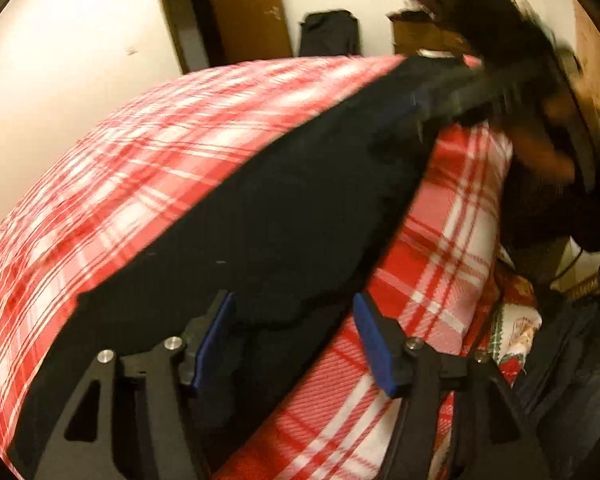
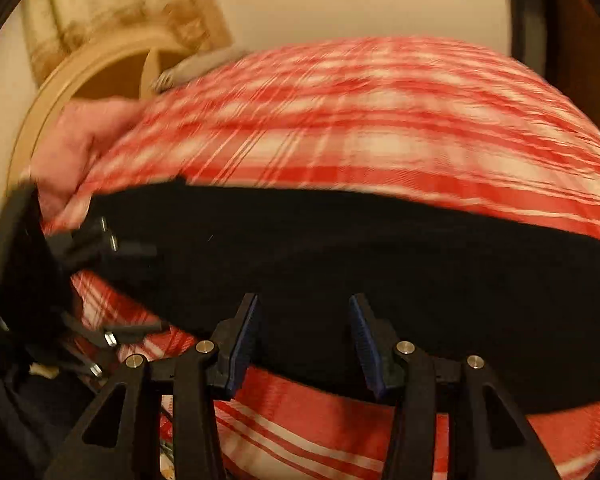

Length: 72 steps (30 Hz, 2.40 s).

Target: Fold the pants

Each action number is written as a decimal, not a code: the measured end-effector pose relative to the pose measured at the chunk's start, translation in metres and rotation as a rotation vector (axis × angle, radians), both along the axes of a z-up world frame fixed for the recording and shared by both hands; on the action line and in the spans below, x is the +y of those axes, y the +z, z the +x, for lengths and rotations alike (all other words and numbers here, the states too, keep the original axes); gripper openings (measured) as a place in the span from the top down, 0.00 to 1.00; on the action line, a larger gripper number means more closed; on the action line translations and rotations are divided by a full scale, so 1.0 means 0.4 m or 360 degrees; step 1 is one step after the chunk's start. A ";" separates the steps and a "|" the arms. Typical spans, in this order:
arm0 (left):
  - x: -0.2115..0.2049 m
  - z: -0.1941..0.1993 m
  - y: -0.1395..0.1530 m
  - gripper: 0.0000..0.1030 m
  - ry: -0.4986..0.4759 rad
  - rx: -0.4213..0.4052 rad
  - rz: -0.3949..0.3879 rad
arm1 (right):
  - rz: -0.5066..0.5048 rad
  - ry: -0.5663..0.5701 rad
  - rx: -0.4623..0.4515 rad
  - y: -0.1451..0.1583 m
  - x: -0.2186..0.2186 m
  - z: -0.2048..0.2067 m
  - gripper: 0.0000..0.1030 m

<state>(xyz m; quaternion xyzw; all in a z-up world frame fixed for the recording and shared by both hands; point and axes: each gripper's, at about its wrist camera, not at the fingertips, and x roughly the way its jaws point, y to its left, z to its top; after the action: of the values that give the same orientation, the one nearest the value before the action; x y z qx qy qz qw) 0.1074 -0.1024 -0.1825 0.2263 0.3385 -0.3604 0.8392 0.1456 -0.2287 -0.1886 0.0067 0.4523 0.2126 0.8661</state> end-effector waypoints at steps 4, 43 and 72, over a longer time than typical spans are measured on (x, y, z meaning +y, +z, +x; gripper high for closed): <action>0.038 0.039 0.004 0.25 0.0199 -0.0039 -0.0006 | -0.0059 0.0008 0.0092 -0.049 0.001 -0.016 0.53; 0.165 0.127 -0.059 0.19 0.0626 0.0117 -0.0008 | -0.0137 0.0116 0.0021 -0.039 0.129 -0.002 0.53; 0.214 0.320 0.009 0.15 0.0933 0.0155 -0.0078 | -0.0184 -0.0671 -0.0121 0.044 -0.357 0.007 0.53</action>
<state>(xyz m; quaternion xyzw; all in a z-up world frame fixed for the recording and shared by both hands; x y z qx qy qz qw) 0.2355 -0.0169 -0.1788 0.0810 0.4204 -0.1212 0.8955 0.1484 -0.3716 -0.1709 0.0434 0.4194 0.0006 0.9068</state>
